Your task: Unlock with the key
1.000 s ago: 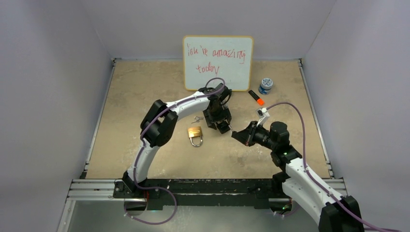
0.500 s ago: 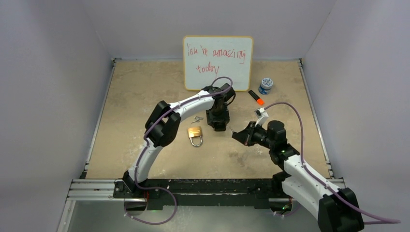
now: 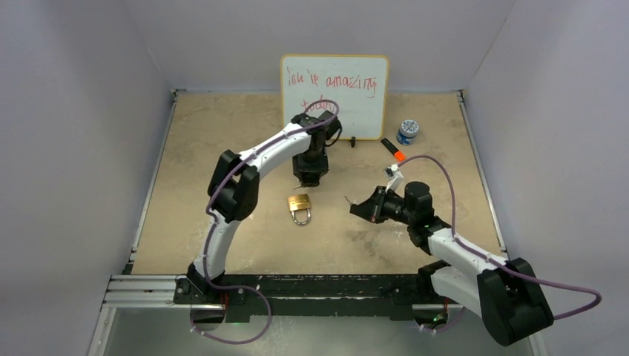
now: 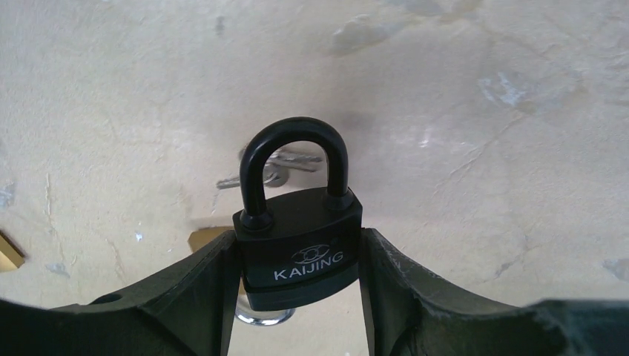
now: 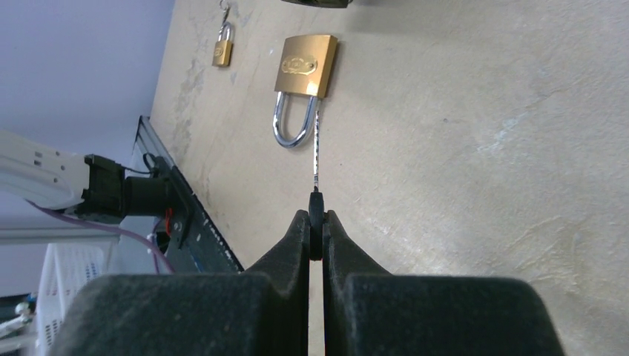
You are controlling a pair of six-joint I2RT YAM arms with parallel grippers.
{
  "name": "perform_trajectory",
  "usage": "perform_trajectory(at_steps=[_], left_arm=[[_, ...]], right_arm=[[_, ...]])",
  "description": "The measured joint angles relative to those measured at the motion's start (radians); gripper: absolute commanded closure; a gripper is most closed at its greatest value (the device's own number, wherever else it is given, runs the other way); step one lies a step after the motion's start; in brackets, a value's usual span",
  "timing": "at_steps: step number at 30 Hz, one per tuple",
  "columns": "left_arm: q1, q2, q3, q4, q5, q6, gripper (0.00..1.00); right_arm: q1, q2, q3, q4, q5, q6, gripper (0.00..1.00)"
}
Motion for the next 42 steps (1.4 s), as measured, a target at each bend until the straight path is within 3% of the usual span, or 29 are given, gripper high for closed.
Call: perform_trajectory(at_steps=[10, 17, 26, 42], left_arm=[[0.230, -0.299, -0.409, 0.222, 0.448, -0.149, 0.78], [0.248, -0.413, -0.577, 0.399, 0.662, -0.348, 0.78], [0.246, -0.437, -0.674, 0.518, 0.745, -0.481, 0.79], [0.246, -0.466, -0.690, 0.569, 0.764, -0.508, 0.79]], right_arm=[[0.016, 0.132, 0.121, 0.026, -0.128, 0.133, 1.00], [0.076, 0.233, 0.228, 0.104, -0.161, 0.261, 1.00], [0.103, 0.322, 0.264, 0.126, -0.172, 0.306, 1.00], [0.103, 0.383, 0.291, 0.103, -0.178, 0.301, 1.00]])
